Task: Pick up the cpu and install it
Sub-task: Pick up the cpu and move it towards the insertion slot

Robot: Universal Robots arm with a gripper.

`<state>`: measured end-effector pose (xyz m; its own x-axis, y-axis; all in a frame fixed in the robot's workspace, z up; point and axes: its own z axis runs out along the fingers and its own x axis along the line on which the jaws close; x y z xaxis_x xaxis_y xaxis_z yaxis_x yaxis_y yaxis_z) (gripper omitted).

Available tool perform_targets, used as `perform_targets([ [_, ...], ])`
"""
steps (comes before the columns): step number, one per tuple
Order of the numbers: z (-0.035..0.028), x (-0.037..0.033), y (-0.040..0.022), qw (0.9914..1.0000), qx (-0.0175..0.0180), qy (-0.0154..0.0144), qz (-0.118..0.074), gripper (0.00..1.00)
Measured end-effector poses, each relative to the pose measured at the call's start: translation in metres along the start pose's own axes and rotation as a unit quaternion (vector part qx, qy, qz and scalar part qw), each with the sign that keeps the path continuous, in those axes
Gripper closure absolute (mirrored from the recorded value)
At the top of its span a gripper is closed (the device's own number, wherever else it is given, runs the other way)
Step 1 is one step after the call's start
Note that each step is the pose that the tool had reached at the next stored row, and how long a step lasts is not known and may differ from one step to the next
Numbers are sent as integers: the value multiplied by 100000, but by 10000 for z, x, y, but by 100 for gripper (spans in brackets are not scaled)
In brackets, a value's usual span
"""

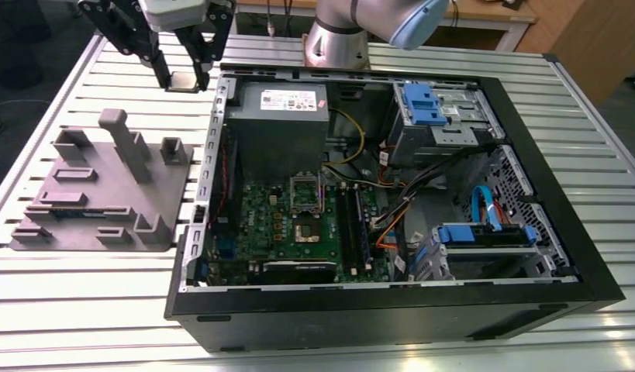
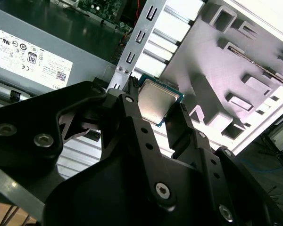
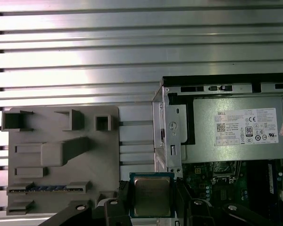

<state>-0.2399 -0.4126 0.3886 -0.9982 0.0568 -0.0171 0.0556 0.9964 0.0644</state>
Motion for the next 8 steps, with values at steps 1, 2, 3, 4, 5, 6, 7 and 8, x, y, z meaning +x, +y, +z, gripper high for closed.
perform_targets([
  [1,0,0,0,100000,2,-1,1,53],
  [2,0,0,0,100000,1,-1,-2,53],
  [3,0,-1,0,100000,2,0,1,53],
  [4,0,-1,0,100000,2,-1,0,53],
  [5,0,-7,1,100000,0,-2,-9,53],
  [6,0,-17,1,100000,2,2,-10,53],
  [7,0,-31,2,100000,3,2,-2,53],
  [8,1,-49,3,100000,2,-2,-2,53],
])
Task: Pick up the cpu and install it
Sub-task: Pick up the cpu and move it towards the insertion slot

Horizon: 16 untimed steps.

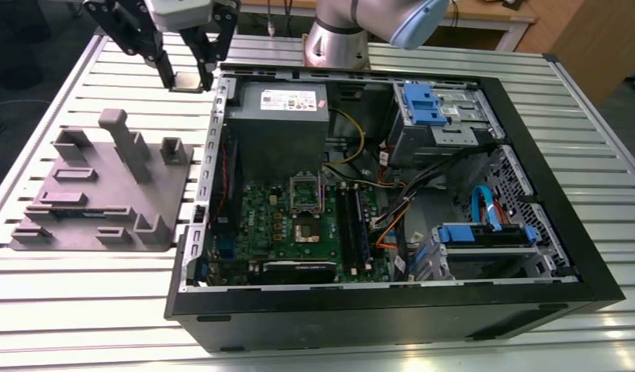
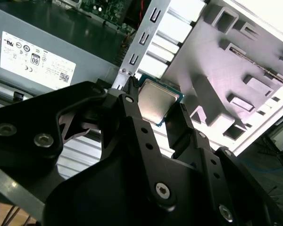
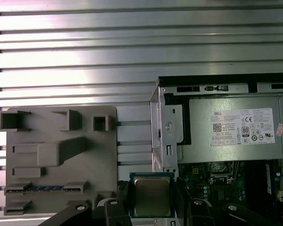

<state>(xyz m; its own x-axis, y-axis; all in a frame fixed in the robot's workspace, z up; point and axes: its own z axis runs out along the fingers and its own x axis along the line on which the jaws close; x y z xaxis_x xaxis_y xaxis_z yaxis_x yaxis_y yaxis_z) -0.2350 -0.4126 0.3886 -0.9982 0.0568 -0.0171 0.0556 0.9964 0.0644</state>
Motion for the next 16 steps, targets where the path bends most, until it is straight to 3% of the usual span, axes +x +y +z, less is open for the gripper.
perform_targets([
  [7,3,-125,7,100000,0,1,1,53],
  [16,5,-224,12,100000,0,3,3,53],
])
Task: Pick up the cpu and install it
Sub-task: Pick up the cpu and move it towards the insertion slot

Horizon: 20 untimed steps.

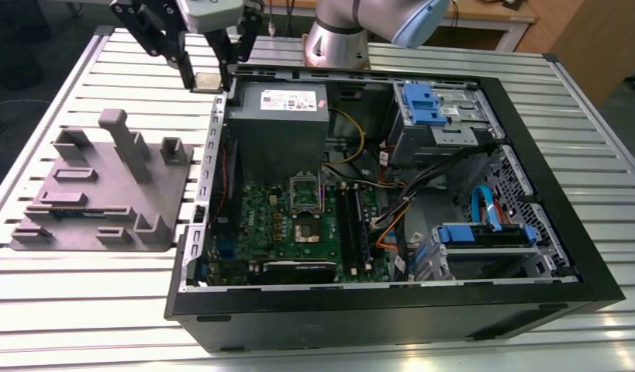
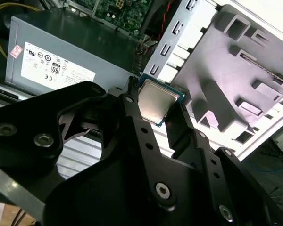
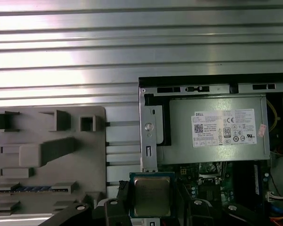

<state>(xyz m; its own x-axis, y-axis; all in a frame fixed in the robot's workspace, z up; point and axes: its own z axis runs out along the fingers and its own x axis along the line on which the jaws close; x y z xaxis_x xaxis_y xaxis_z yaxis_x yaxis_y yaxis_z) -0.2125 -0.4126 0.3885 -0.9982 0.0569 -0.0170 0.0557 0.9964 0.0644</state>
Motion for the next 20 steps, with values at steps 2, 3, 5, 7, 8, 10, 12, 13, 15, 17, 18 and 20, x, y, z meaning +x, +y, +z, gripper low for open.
perform_targets([
  [2,1,-34,2,100000,-4,-4,-3,53],
  [3,2,-53,3,100000,-3,-2,-2,53],
  [5,2,-92,5,100000,-1,-3,-1,53],
  [7,3,-130,7,100000,1,0,-4,53],
  [8,3,-144,8,100000,3,2,-2,53],
  [10,4,-149,8,100000,0,-2,3,53],
  [12,4,-153,8,100000,-3,-4,1,53],
  [13,4,-155,8,100000,1,-1,0,53],
  [15,5,-199,11,100000,-4,-2,-2,53],
  [17,5,-202,11,100000,0,-2,-1,53],
  [18,5,-203,11,100000,-1,-3,-4,53],
  [20,5,-206,11,100000,1,0,-1,53],
])
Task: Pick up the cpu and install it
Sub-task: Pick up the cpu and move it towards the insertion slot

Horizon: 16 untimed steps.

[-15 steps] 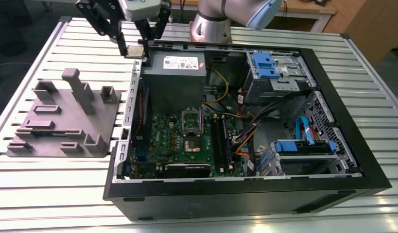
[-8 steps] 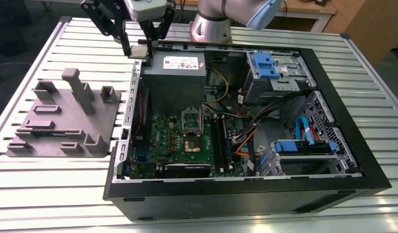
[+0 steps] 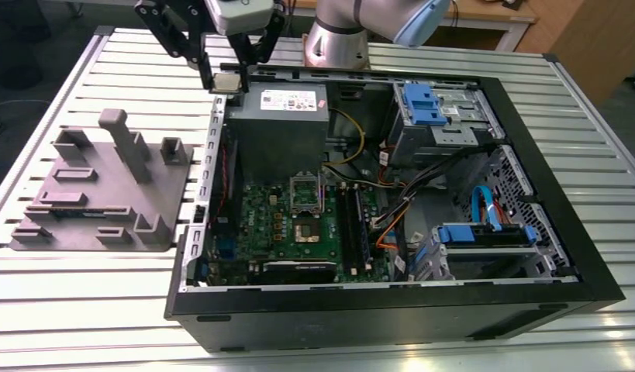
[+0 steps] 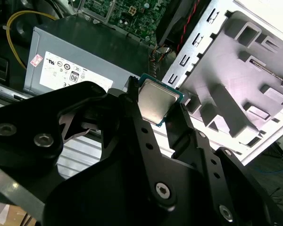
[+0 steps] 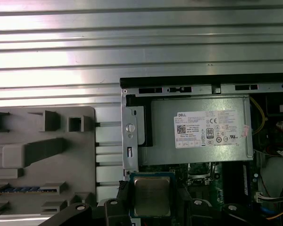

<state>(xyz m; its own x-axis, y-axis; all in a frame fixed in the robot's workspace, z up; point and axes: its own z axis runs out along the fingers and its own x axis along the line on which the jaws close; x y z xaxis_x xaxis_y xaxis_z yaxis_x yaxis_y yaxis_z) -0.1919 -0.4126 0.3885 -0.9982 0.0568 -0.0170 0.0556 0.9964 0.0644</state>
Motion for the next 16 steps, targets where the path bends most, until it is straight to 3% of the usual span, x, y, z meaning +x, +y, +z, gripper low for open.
perform_targets([
  [6,1,-16,1,100000,-1,-1,-6,53],
  [16,5,-162,9,100000,-1,13,1,53],
])
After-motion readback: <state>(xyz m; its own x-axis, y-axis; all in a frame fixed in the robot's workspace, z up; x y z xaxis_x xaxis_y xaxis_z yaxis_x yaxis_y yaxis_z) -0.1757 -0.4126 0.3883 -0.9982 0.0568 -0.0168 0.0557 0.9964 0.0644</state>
